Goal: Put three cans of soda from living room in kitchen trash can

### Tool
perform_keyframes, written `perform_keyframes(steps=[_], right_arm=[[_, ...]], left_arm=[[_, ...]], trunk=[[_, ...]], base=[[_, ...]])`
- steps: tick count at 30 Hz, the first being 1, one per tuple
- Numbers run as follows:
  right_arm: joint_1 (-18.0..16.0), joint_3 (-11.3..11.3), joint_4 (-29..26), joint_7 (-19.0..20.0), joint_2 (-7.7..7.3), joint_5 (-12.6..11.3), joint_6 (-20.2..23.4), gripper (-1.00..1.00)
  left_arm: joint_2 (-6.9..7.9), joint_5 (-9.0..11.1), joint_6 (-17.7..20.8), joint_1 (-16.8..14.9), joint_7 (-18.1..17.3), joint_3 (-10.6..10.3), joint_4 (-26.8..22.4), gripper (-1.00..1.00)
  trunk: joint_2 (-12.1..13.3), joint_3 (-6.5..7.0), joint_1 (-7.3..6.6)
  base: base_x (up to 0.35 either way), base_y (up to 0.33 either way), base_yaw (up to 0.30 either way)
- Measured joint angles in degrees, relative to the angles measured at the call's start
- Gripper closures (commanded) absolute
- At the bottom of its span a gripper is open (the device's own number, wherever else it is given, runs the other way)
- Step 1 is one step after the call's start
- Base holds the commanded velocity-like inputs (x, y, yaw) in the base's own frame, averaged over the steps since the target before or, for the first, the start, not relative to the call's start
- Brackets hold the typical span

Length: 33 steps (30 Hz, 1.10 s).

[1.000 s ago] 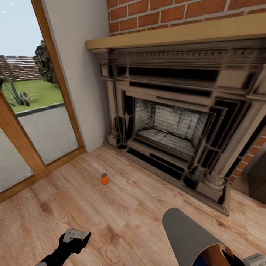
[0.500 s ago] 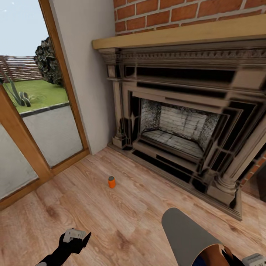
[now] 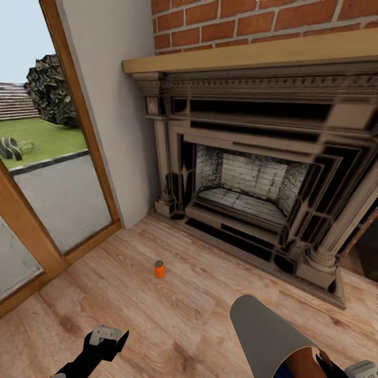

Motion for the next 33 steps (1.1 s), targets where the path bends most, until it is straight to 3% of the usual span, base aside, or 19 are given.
perform_keyframes(steps=[33], right_arm=[[0.0,-0.1,0.0,0.0,-0.02,-0.1,0.0,1.0]], left_arm=[[-0.12,0.0,0.0,0.0,-0.1,0.0,0.0,-1.0]], trunk=[[0.0,1.47,0.0]], base=[[0.13,0.286,-0.127]])
